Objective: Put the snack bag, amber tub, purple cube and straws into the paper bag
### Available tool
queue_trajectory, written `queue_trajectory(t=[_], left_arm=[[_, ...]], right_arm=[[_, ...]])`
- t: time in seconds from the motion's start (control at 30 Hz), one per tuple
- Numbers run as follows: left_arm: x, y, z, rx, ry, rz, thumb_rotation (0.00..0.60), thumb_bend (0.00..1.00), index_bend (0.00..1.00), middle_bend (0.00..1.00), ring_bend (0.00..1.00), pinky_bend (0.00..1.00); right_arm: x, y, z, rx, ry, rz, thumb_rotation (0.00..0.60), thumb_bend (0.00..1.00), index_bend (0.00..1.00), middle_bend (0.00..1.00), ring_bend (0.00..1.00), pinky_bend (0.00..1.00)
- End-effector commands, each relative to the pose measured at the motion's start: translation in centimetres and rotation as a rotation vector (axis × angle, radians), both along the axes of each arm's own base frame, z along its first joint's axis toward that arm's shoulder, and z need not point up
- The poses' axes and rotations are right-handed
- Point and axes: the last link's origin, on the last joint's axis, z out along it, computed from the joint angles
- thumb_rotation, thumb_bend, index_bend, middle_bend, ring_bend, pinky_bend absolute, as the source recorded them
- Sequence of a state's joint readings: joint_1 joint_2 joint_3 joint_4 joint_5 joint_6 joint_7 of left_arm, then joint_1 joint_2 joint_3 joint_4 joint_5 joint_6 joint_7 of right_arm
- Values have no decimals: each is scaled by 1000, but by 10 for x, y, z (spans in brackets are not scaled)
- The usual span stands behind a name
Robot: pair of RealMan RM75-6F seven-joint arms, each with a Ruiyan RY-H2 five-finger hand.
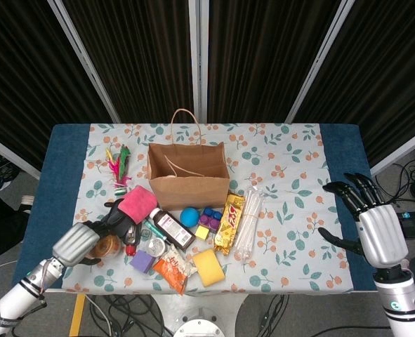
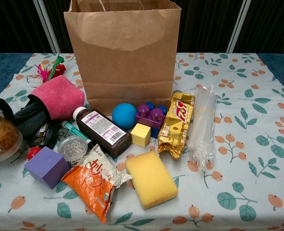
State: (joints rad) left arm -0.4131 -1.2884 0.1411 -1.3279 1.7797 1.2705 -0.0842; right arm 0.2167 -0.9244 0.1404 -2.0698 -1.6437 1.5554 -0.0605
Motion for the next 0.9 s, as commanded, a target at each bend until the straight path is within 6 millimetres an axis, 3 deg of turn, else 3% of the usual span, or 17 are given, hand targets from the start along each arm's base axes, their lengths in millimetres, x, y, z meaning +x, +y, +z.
queue_trajectory(t=[0.03,0.27,0.4,0.6,0.9], left_arm=[[14,9,29,95,-8,-37,600,227,485,493,451,511],[42,23,76,275,4,-88,600,227,489,497,451,511],[60,39,94,380,0,-112,600,228,490,497,456,511],[87,59,113,484,-29,-182,600,228,490,497,456,510],[132,83,127,559,-90,-282,600,227,490,498,456,506]], right_arm=[[-3,5,11,-36,-9,-9,600,0,256,266,127,134],[-44,19,19,-40,-41,-100,600,0,265,268,127,139],[-86,30,13,-18,-34,-188,600,0,271,268,128,148],[-140,43,0,-7,48,-280,600,0,277,267,128,154],[-188,44,-31,5,202,-363,600,0,283,267,128,154]])
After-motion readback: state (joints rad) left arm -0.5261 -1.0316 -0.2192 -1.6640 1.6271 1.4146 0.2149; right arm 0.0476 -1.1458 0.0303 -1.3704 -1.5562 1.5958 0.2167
